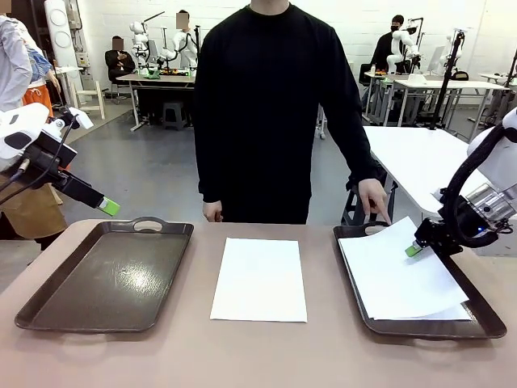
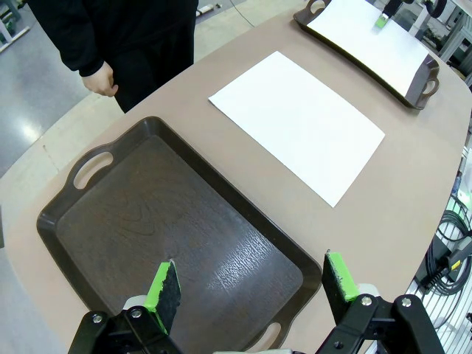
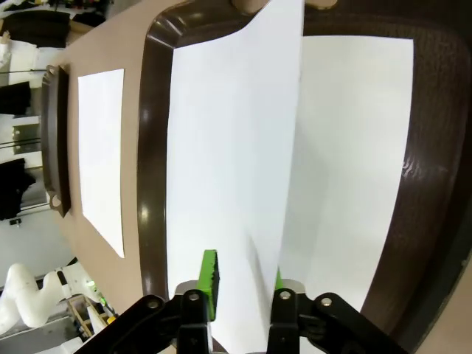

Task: Sort the A4 documents.
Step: Place the A4 Paper in the designated Handle tray.

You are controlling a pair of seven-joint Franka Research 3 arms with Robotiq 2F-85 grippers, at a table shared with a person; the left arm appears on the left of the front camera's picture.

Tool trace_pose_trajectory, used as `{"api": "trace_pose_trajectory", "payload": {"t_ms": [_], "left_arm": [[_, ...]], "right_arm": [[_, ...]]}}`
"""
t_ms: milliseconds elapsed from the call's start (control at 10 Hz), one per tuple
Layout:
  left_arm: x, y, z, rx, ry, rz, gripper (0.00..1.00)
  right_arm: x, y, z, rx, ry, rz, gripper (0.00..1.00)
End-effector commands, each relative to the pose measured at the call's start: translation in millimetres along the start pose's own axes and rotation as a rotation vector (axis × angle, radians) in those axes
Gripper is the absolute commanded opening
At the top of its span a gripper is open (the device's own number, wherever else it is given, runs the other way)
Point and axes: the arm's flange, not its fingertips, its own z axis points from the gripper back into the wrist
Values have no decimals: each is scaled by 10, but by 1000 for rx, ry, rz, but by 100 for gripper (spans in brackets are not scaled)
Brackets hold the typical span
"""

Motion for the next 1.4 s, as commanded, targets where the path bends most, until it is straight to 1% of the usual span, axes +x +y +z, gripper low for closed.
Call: {"api": "trace_pose_trajectory", "payload": {"t_ms": [0, 100, 200, 300, 400, 500, 600, 800, 900, 1000, 1300], "left_arm": [[-26, 29, -6, -14, -14, -11, 100], [-26, 29, -6, -14, -14, -11, 100], [-26, 29, -6, -14, -14, -11, 100], [-26, 29, -6, -14, -14, -11, 100], [-26, 29, -6, -14, -14, -11, 100], [-26, 29, -6, -14, -14, -11, 100], [-26, 29, -6, -14, -14, -11, 100], [-26, 29, -6, -14, -14, -11, 100], [-26, 29, -6, -14, -14, -11, 100], [-26, 29, -6, -14, -14, -11, 100], [-26, 29, -6, -14, -14, -11, 100]], "right_arm": [[-69, 53, 6, -103, 6, 19, 54], [-76, 68, 26, -158, 4, 34, 56], [-83, 80, 57, -208, 1, 45, 72], [-87, 78, 99, -243, -5, 46, 75], [-100, 73, 143, -255, -9, 39, 91], [-108, 71, 189, -263, -15, 36, 94], [-116, 74, 231, -264, -19, 33, 100], [-108, 98, 271, -259, -22, 25, 100], [-91, 125, 264, -282, -36, -6, 100], [-56, 62, 283, -240, -27, 53, 100], [-56, 62, 283, -240, -27, 53, 100]]}}
